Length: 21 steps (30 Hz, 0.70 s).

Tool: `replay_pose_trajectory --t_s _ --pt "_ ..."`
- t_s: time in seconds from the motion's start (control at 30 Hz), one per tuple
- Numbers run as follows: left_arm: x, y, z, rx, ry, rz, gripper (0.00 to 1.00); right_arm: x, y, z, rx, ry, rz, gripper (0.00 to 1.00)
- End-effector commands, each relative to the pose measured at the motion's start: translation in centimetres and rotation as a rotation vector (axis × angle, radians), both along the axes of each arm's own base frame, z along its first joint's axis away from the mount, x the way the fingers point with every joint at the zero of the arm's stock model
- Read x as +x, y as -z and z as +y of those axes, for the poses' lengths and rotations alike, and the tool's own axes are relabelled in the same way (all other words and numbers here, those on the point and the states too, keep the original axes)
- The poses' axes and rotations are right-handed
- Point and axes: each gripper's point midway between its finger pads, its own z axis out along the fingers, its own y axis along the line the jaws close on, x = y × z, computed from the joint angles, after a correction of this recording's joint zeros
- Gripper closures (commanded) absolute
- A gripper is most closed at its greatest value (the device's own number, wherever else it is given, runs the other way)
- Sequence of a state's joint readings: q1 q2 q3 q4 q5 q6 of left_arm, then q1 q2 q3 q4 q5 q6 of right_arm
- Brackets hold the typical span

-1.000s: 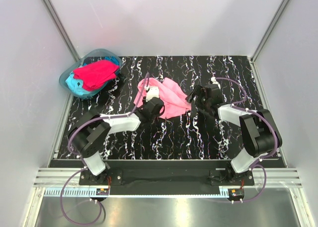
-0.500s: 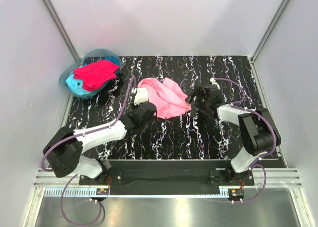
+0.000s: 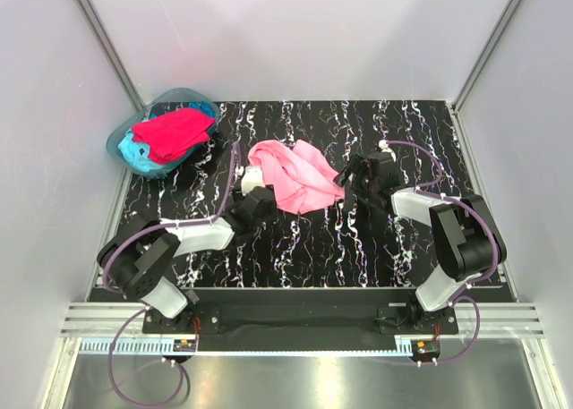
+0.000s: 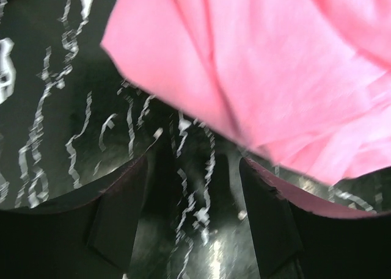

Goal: Fold and stack the t-shirts
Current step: Flatten the tshirt out

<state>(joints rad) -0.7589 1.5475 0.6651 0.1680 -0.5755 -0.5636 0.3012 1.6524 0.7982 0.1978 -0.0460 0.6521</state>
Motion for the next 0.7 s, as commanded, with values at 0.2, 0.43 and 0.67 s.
replay_pose_trajectory --t_s 0.2,0.43,0.67 --pt "3.8 -2.4 -3.5 -0.331 0.07 -0.091 0.33 1.0 -2.3 0.8 0.015 -0.018 -0.073 0.03" --pt "4.5 -0.3 -3.2 -0.395 0.056 -0.041 0.35 1.0 -2.7 0.8 0.015 -0.017 -0.081 0.03" --pt "4.1 1.4 -3.5 -0.429 0.061 -0.009 0.36 1.1 -2.4 0.8 0.018 -0.014 -0.073 0.03"
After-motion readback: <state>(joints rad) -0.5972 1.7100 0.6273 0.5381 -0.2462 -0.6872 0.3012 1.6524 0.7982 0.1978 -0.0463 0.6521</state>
